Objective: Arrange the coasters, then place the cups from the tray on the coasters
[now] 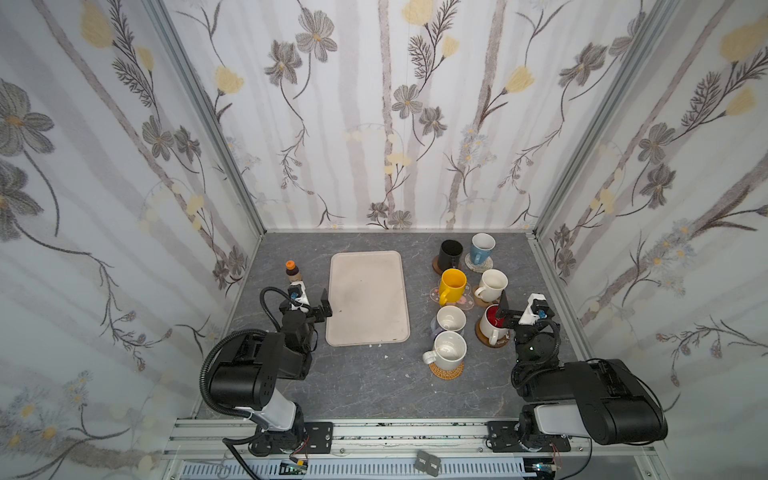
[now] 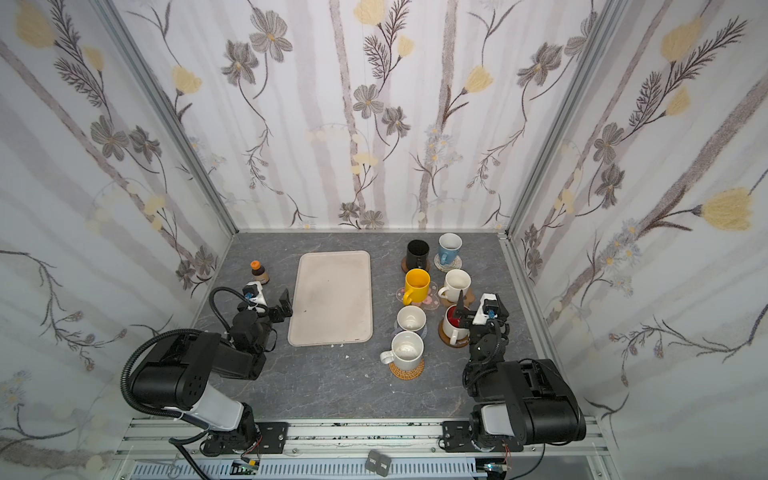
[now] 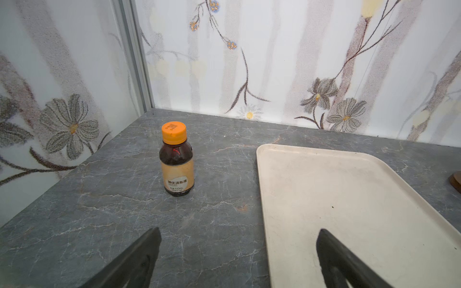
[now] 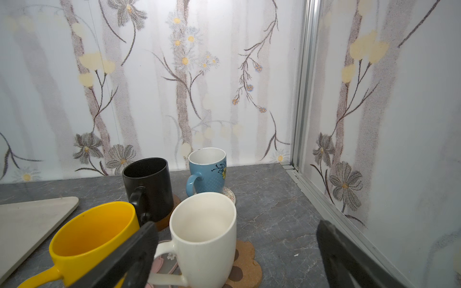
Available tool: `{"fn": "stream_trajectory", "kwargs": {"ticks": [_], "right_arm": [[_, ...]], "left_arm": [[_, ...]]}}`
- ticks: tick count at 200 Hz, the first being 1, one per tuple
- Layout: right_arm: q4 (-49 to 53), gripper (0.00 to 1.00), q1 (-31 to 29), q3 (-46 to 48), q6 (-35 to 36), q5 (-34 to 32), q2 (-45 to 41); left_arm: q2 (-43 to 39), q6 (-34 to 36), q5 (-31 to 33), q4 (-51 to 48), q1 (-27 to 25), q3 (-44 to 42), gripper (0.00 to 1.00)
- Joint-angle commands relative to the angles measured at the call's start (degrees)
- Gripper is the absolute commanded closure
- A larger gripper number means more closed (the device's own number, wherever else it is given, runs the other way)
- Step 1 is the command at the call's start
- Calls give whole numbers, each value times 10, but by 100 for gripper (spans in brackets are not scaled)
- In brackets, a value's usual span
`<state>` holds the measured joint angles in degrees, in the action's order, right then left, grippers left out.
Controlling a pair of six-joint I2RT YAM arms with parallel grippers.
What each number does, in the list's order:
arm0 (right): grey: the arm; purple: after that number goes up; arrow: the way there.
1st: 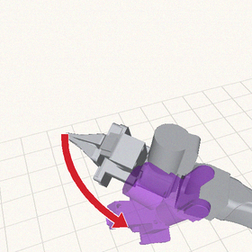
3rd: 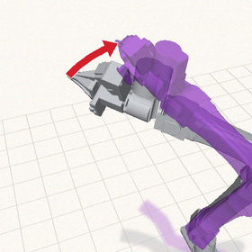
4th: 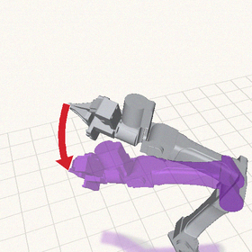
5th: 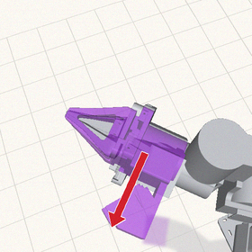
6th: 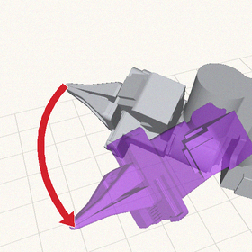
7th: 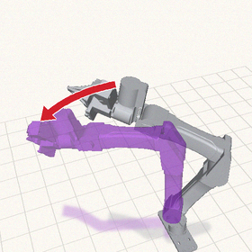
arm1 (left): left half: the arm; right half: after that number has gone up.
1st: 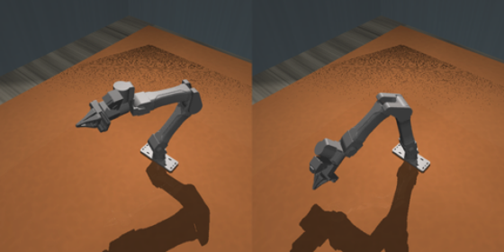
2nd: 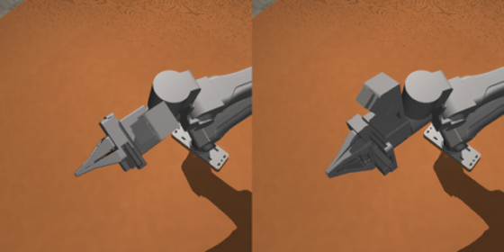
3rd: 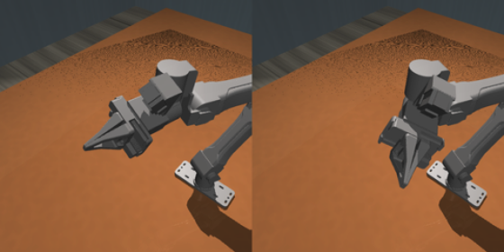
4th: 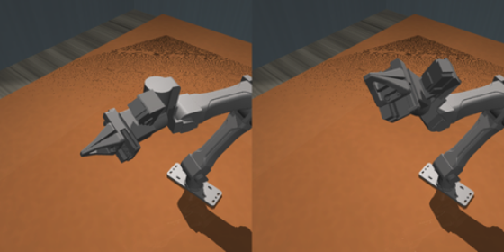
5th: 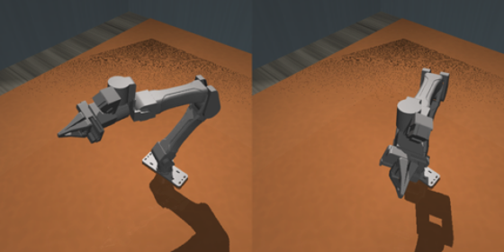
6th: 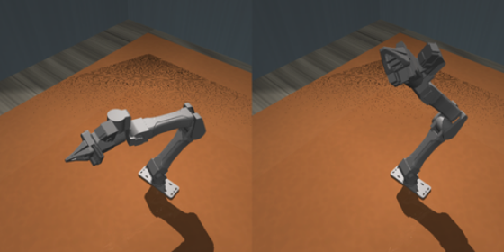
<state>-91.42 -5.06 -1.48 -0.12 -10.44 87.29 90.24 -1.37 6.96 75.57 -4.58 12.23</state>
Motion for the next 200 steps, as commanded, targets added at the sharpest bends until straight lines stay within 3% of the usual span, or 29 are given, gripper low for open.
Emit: {"fn": "stream_trajectory", "kwargs": {"ticks": [1, 52, 89, 115, 134, 164, 200], "right_arm": [[-17, 0, -1, -12, 13, 6, -2], [78, 0, 0, -56, 16, 17, -9], [27, 0, -1, -25, 18, 16, -10], [-44, 0, -19, -1, 37, -5, 4], [17, 0, -18, -30, 28, -24, -4], [101, 0, 0, -71, 8, -9, -6], [88, 0, 8, -59, 1, -1, -10]], "left_arm": [[2, 11, 22, 43, -3, -6, 0], [4, 16, 32, 69, -10, -18, 0], [8, 23, 18, 95, -13, -29, 0], [9, 15, -19, 41, 6, 1, 0], [6, -9, -52, 3, 31, 19, 0], [6, -10, -52, 3, 32, 17, 0], [0, 0, -51, 16, 24, 6, 0]]}}
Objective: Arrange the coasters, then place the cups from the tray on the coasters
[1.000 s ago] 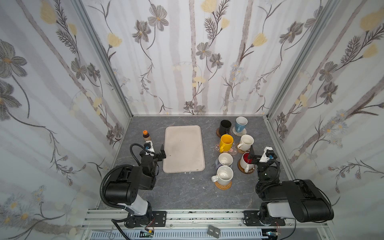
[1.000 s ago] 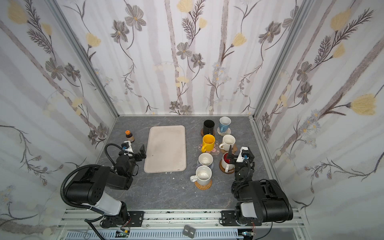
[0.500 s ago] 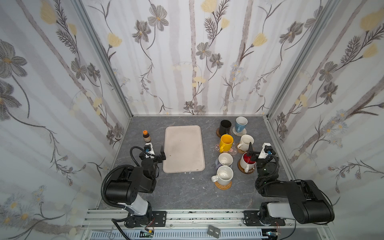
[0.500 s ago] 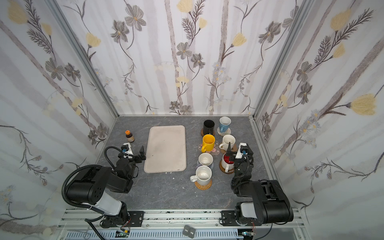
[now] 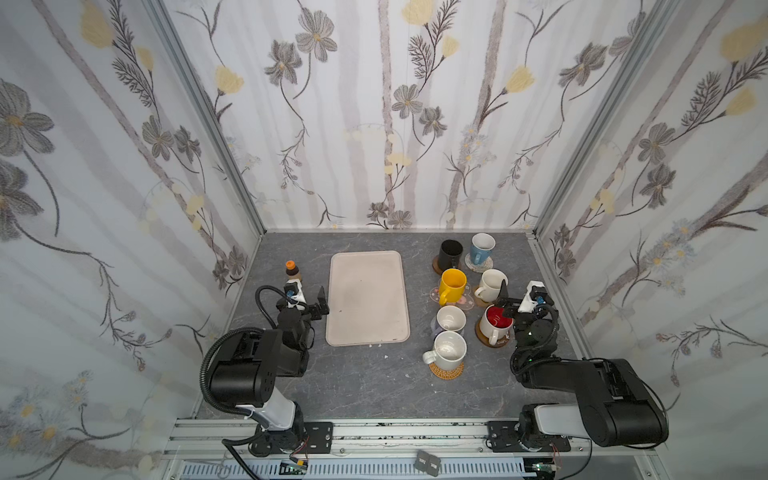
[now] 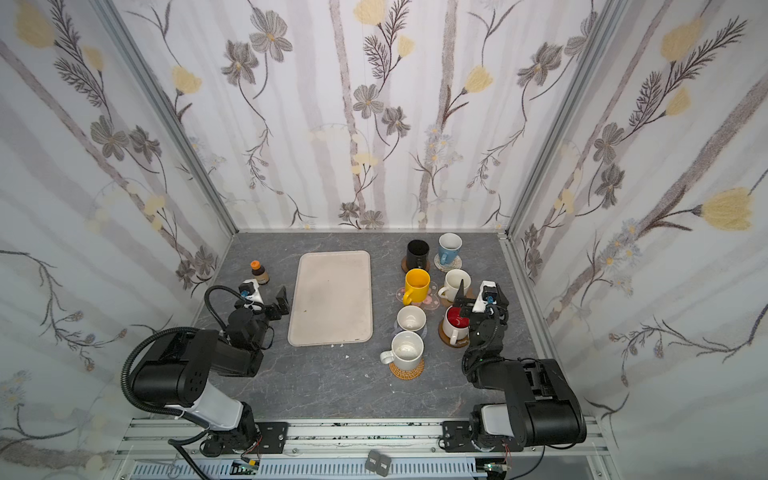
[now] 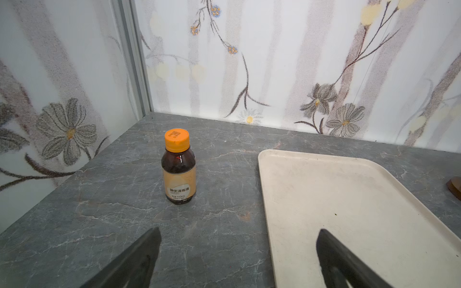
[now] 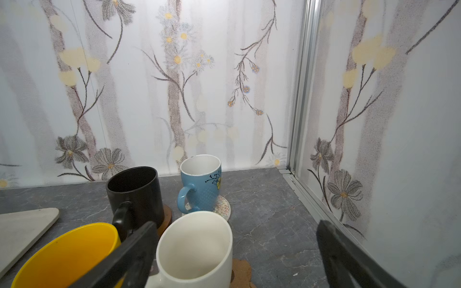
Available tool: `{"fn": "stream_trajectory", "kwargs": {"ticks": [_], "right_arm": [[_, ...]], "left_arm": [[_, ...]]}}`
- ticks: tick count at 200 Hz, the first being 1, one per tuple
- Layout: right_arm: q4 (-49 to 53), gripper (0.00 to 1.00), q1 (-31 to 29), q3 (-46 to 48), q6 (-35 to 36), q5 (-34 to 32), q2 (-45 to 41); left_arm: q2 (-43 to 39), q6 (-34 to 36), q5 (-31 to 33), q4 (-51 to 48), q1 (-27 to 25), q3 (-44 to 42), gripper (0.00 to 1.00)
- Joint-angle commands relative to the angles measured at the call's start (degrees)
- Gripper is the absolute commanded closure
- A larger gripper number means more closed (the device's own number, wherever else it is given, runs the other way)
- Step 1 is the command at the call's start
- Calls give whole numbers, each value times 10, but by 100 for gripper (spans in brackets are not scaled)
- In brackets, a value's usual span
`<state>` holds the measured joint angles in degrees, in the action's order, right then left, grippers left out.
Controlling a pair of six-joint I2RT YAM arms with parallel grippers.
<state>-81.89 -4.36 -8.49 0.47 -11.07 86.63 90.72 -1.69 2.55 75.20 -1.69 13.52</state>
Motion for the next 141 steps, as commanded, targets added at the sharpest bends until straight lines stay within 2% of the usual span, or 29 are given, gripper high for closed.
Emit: {"fn": "stream_trajectory", "kwargs": {"ticks": [1, 30, 48, 67, 141], "right_arm": [[-9, 0, 1, 12, -5, 5, -4], [-45, 0, 0, 29, -8, -4, -3], [23, 0, 4, -9, -16, -8, -1], [84, 0, 24, -37, -29, 27, -3], [71, 0, 23, -31, -28, 31, -2]], "left_arm": [[-4, 4, -7, 21, -5, -8, 0], [0, 7, -3, 64, -8, -27, 0], [2, -10, 7, 28, 1, -4, 0], [1, -13, -3, 1, 6, 8, 0], [1, -12, -1, 1, 6, 8, 0]]}}
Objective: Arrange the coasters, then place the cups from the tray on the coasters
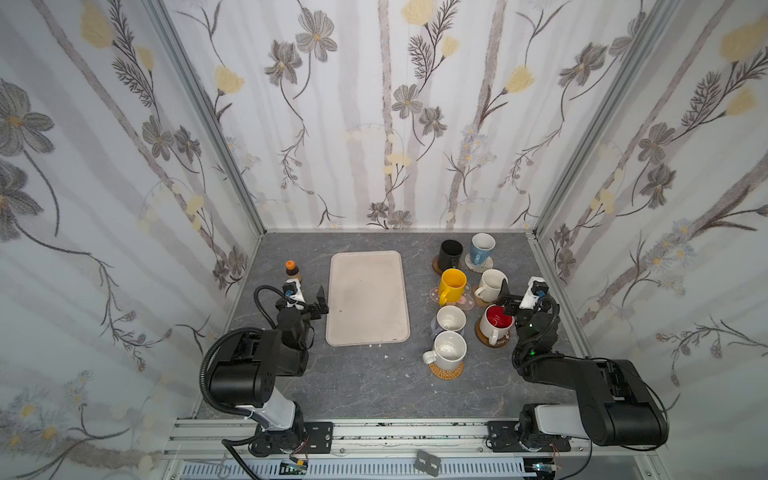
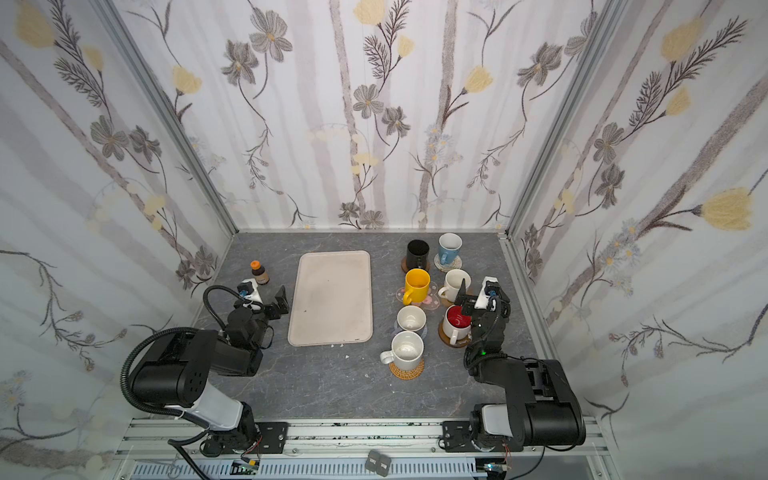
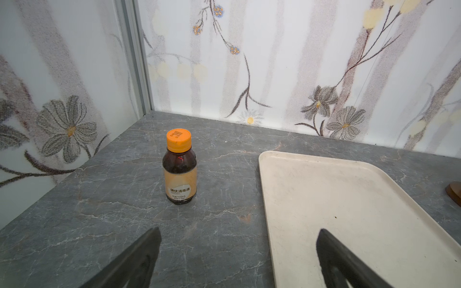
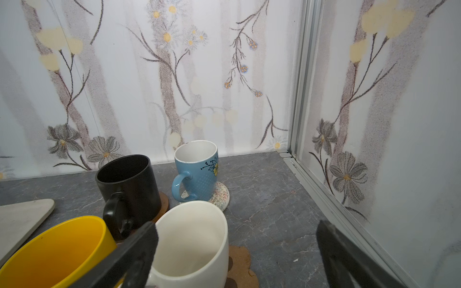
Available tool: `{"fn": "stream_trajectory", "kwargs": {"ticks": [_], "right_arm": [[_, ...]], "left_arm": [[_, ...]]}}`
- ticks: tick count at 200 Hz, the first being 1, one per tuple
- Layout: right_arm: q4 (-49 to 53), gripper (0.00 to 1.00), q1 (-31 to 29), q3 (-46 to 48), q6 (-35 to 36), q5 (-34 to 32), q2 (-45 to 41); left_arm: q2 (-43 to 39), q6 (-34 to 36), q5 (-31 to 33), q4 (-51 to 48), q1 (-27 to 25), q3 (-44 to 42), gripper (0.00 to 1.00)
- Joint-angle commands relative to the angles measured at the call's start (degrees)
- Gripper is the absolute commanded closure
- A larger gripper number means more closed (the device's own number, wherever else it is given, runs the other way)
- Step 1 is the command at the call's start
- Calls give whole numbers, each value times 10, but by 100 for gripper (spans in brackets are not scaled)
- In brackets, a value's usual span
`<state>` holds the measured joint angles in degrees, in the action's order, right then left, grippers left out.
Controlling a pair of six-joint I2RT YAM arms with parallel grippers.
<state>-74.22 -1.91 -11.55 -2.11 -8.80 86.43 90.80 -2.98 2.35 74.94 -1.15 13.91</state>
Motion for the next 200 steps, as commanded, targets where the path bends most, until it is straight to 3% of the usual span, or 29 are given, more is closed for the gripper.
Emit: {"fn": "stream_trajectory", "kwargs": {"ticks": [1, 200], "right_arm": [[-6, 0, -2, -1, -2, 8, 0], [-5, 0, -1, -1, -1, 9, 1]], "left_arm": [[0, 0, 1, 4, 0, 4, 0], [-1, 6, 16, 4, -8, 2, 0]]}}
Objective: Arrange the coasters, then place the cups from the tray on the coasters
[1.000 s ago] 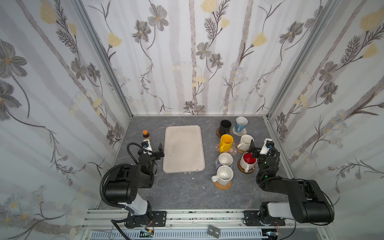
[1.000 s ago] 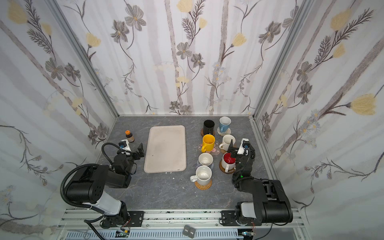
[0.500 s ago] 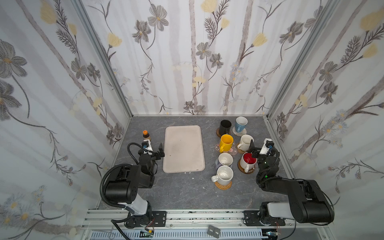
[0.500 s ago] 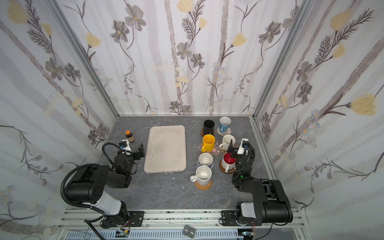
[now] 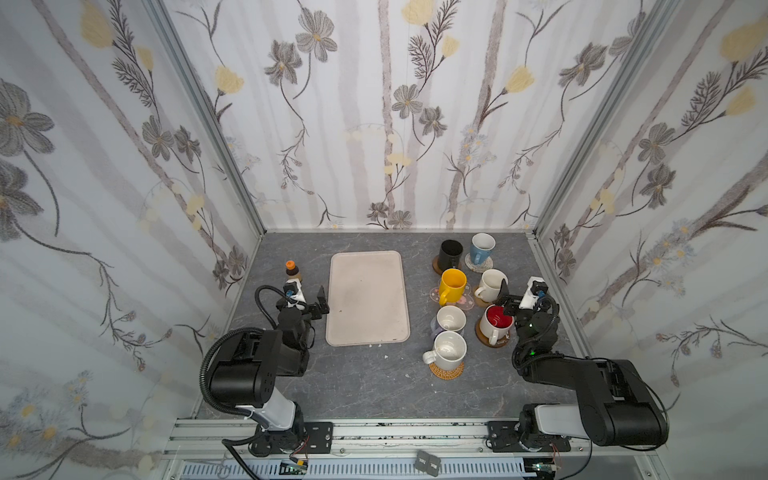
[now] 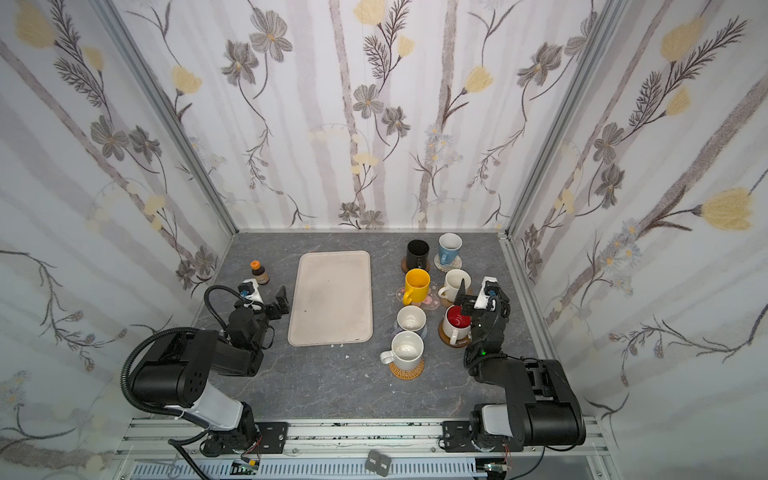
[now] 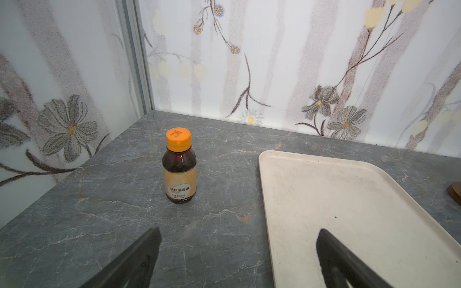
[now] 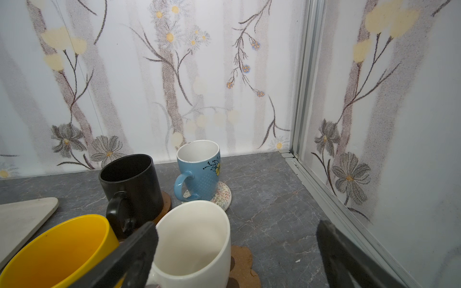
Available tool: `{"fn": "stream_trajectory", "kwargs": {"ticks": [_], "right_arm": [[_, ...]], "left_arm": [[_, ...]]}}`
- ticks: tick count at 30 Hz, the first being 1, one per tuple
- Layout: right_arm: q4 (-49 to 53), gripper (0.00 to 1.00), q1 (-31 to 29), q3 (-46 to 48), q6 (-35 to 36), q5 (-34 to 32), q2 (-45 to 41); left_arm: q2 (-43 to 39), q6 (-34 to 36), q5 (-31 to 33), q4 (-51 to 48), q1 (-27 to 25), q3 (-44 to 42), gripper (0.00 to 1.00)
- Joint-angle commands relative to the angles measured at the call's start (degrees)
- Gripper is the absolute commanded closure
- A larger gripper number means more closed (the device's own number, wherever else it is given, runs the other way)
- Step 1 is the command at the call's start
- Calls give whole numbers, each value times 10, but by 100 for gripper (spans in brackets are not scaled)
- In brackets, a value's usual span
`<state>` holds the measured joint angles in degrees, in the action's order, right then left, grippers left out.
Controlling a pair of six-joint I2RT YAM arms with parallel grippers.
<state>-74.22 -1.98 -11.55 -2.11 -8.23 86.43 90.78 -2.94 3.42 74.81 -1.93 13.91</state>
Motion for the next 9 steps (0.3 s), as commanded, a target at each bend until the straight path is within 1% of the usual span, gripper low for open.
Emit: {"fn": "stream_trajectory", "kwargs": {"ticks": [1, 9], "right_arm": [[-5, 0, 0, -1, -1, 4, 1], [-5, 0, 0, -1, 0, 3, 1]], "left_arm": [[-1, 5, 5, 5, 0, 2, 0], [-1, 5, 5, 5, 0, 3, 0]]}}
